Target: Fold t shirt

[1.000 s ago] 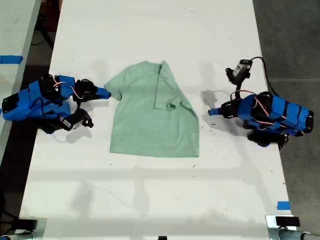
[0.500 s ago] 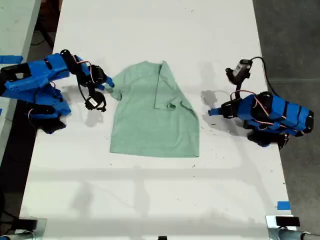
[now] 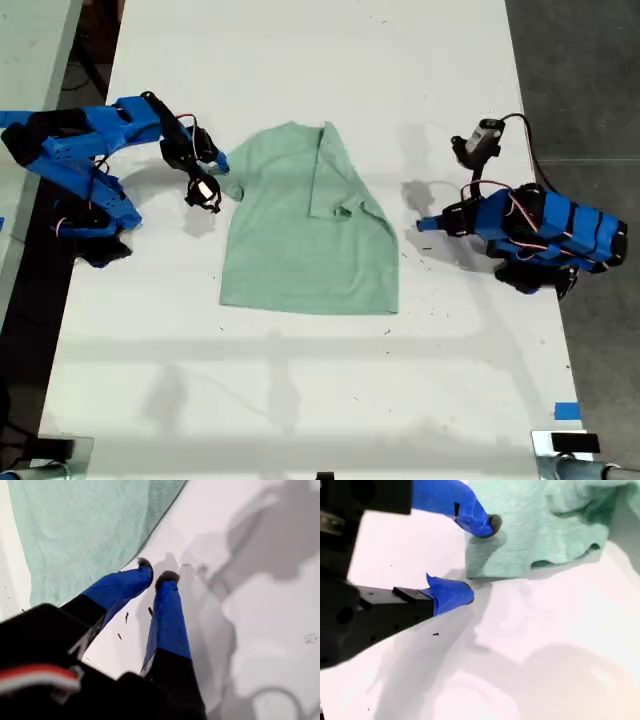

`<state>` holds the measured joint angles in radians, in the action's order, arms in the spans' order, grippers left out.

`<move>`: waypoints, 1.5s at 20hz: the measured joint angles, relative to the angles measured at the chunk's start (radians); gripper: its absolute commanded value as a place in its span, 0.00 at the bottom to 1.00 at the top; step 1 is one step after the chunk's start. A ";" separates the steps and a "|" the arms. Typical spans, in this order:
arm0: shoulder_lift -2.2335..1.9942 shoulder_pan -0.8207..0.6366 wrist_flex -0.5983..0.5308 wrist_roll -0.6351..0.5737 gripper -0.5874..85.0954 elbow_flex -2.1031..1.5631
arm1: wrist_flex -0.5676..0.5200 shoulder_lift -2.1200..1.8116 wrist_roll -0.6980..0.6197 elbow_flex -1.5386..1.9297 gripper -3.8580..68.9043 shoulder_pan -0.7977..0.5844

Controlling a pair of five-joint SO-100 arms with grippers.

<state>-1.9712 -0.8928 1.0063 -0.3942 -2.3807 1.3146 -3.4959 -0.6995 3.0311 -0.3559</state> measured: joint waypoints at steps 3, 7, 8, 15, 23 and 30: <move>0.074 -0.014 -0.031 0.014 0.17 0.002 | 0.000 0.000 0.000 0.000 0.13 0.000; 0.156 0.029 -0.048 0.072 0.01 0.067 | 0.000 0.000 0.000 0.000 0.13 0.000; 0.175 0.035 -0.046 0.078 0.01 0.083 | 0.000 0.000 0.000 0.000 0.13 0.000; 0.087 0.129 0.087 0.183 0.00 0.187 | 0.000 0.000 0.000 0.000 0.13 0.000; -0.028 0.307 0.009 0.071 0.00 0.491 | 0.000 0.000 0.000 0.000 0.13 0.000; 0.258 0.466 -0.170 0.212 0.00 0.612 | 0.000 0.000 0.000 0.000 0.13 0.000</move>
<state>-1.7135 -0.4264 0.8360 -0.1825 -1.7687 1.3146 -3.4959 -0.6995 3.0311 -0.3559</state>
